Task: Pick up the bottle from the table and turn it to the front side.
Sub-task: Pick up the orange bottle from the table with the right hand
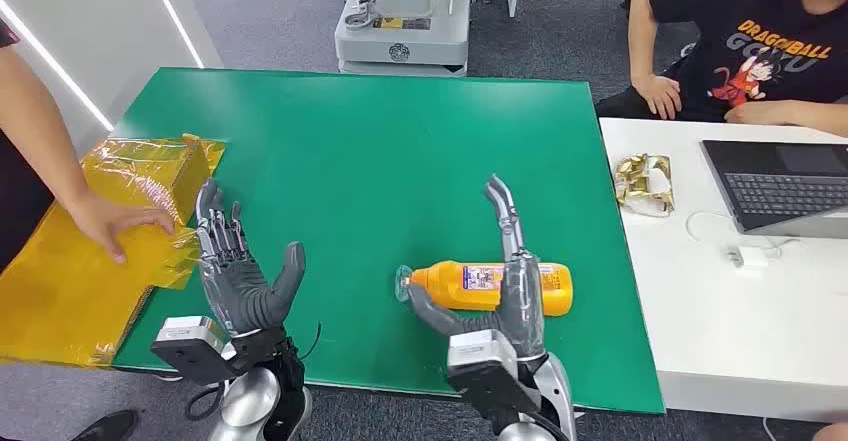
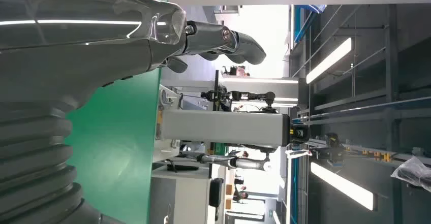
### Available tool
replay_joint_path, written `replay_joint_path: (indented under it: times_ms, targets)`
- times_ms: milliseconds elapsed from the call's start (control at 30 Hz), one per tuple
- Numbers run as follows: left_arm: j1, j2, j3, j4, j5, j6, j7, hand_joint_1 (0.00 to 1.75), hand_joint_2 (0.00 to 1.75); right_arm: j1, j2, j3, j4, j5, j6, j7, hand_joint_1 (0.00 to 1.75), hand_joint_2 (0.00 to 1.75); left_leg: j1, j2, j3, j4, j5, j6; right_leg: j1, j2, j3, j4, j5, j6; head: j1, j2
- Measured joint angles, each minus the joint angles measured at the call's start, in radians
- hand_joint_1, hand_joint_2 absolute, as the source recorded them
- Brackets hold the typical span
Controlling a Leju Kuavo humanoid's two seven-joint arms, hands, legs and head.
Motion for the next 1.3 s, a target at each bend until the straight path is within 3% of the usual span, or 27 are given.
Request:
replay_joint_path:
  times_ms: [200, 667, 900, 1133, 1300]
  targets:
    - [0.000, -0.004, -0.007, 0.001, -0.010, -0.019, 0.000, 0.00, 1.75, 0.007, -0.035, -0.005, -0.020, 0.206, 0.137, 0.092, 0.00, 1.75, 0.000, 0.000, 0.000, 0.000, 0.000, 0.000, 0.000, 0.000, 0.000, 0.000, 0.000, 0.000, 0.000, 0.000]
    - [0.003, -0.027, -0.007, 0.001, -0.048, -0.079, 0.001, 0.00, 1.75, -0.017, -0.113, -0.005, -0.012, 0.326, 0.264, 0.172, 0.00, 1.75, 0.000, 0.000, 0.000, 0.000, 0.000, 0.000, 0.000, 0.000, 0.000, 0.000, 0.000, 0.000, 0.000, 0.000]
    - [0.010, -0.031, -0.006, 0.001, -0.056, -0.100, 0.001, 0.00, 1.75, -0.150, -0.212, 0.001, 0.089, 0.346, 0.321, 0.159, 0.00, 1.75, 0.000, 0.000, 0.000, 0.001, 0.000, 0.001, 0.000, 0.000, 0.001, 0.000, 0.001, 0.001, 0.000, 0.000]
    - [0.010, -0.036, -0.006, 0.001, -0.054, -0.115, 0.003, 0.00, 1.75, -0.278, -0.262, 0.034, 0.214, 0.278, 0.421, 0.123, 0.00, 1.75, 0.000, 0.000, 0.000, 0.001, 0.000, 0.001, 0.000, 0.000, 0.001, 0.000, 0.001, 0.001, 0.000, 0.000]
    - [0.013, -0.036, -0.006, 0.001, -0.054, -0.136, 0.010, 0.00, 1.75, -0.424, -0.307, 0.086, 0.368, 0.177, 0.543, 0.062, 0.00, 1.75, 0.000, 0.000, 0.000, 0.001, 0.000, 0.001, 0.000, 0.000, 0.001, 0.000, 0.001, 0.001, 0.000, 0.000]
